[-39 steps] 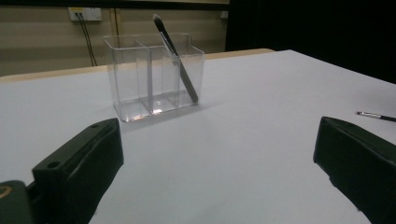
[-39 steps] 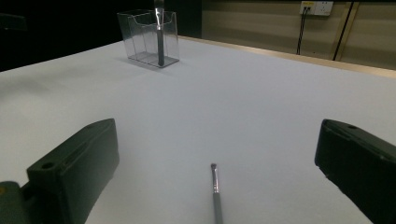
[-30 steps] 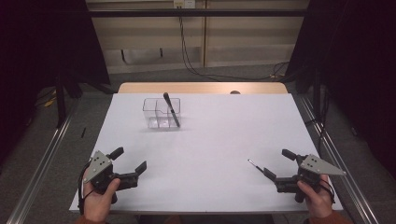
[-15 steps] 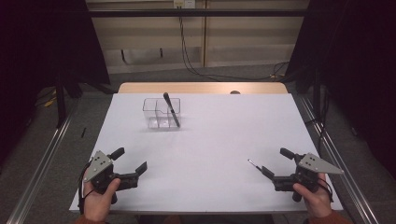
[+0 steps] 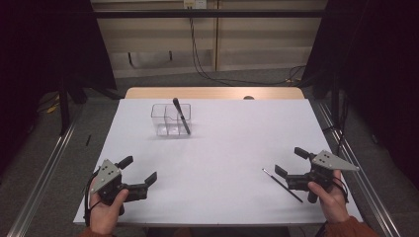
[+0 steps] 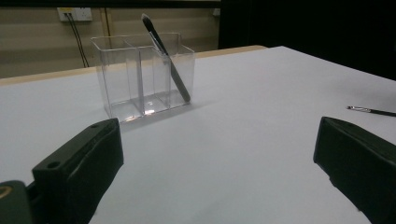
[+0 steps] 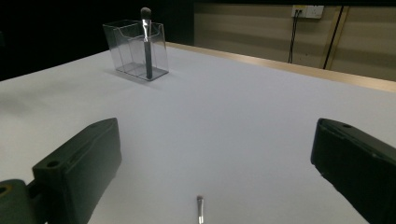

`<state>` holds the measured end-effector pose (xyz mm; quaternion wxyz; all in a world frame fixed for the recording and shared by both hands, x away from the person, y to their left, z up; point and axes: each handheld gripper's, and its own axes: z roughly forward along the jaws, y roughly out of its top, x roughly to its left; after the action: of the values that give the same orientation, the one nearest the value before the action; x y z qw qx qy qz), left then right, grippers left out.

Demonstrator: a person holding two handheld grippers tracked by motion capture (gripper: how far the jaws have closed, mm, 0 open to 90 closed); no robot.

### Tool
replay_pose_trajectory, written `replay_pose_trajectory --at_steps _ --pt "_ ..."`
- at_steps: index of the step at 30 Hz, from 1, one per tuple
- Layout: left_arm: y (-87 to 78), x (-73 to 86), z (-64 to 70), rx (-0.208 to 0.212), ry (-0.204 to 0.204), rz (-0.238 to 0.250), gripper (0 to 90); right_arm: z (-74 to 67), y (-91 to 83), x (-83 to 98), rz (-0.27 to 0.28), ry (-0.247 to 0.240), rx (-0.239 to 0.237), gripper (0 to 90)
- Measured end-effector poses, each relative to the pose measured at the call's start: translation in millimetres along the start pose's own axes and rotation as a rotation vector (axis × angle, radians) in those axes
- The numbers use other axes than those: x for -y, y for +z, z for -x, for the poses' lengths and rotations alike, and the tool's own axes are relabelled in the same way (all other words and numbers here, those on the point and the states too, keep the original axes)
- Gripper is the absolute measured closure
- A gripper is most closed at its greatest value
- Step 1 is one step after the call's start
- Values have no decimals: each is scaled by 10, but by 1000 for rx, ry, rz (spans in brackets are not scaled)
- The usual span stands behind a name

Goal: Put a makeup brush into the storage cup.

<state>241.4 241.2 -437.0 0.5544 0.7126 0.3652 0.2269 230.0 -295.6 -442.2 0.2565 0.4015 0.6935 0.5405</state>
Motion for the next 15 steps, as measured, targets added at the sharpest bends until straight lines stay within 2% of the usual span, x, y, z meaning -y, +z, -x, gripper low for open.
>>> replay_pose_trajectory --at_steps 4,6,8,9,11,13,15 --pt "-3 0 -4 4 -15 -3 16 64 38 -45 -26 2 10 11" --pt "3 -1 10 5 3 -5 16 115 50 -79 -74 27 -18 8" --pt "6 -3 7 6 0 -4 16 151 59 -94 -101 11 -15 9" --pt "3 -2 -5 0 7 -7 16 161 57 -102 -101 12 -10 10" --pt "1 2 -20 -5 -5 -4 16 180 55 -125 -99 15 -8 10" --pt "-3 1 -31 -13 -1 -2 16 197 50 -160 -105 -3 -2 10" --pt "3 1 -32 -13 -1 -3 16 210 48 -208 -129 -5 -5 9"
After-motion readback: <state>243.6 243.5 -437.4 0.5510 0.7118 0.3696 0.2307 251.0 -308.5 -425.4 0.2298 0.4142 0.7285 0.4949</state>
